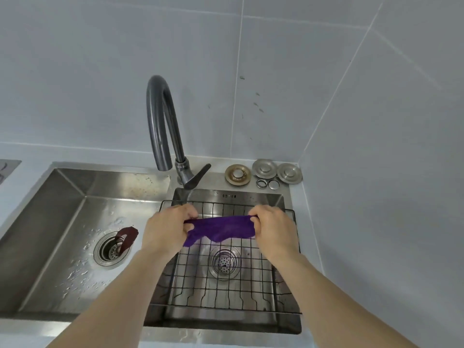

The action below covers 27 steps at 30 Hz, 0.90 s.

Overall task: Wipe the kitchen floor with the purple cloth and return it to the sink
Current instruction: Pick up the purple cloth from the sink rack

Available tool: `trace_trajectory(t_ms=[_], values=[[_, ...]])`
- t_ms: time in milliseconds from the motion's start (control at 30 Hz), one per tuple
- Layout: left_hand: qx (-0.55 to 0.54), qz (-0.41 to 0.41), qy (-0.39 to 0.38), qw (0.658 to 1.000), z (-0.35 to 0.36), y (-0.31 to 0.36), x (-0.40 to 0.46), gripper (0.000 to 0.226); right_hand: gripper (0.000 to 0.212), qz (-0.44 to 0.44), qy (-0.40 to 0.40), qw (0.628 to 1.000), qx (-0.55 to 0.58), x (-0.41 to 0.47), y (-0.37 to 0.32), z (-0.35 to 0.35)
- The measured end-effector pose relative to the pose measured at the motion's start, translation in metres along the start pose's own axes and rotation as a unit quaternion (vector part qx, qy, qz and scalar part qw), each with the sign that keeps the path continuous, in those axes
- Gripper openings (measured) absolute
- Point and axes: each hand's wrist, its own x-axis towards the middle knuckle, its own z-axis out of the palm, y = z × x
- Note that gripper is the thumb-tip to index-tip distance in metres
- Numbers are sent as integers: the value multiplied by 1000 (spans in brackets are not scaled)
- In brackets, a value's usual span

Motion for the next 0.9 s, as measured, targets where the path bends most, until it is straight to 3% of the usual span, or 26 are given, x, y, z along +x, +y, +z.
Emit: trace_trajectory(t_ms=[300, 567, 900], values=[[-27, 87, 104, 990, -116, 32, -64, 21, 27, -1, 104, 995, 5, -55, -63, -107], [-14, 150, 137, 979, -215, 39, -169, 22, 40, -5, 165, 986, -4, -155, -130, -196], [-14, 204, 149, 967, -265, 29, -292, 25, 21, 3, 220, 975, -16, -289, -178, -248]])
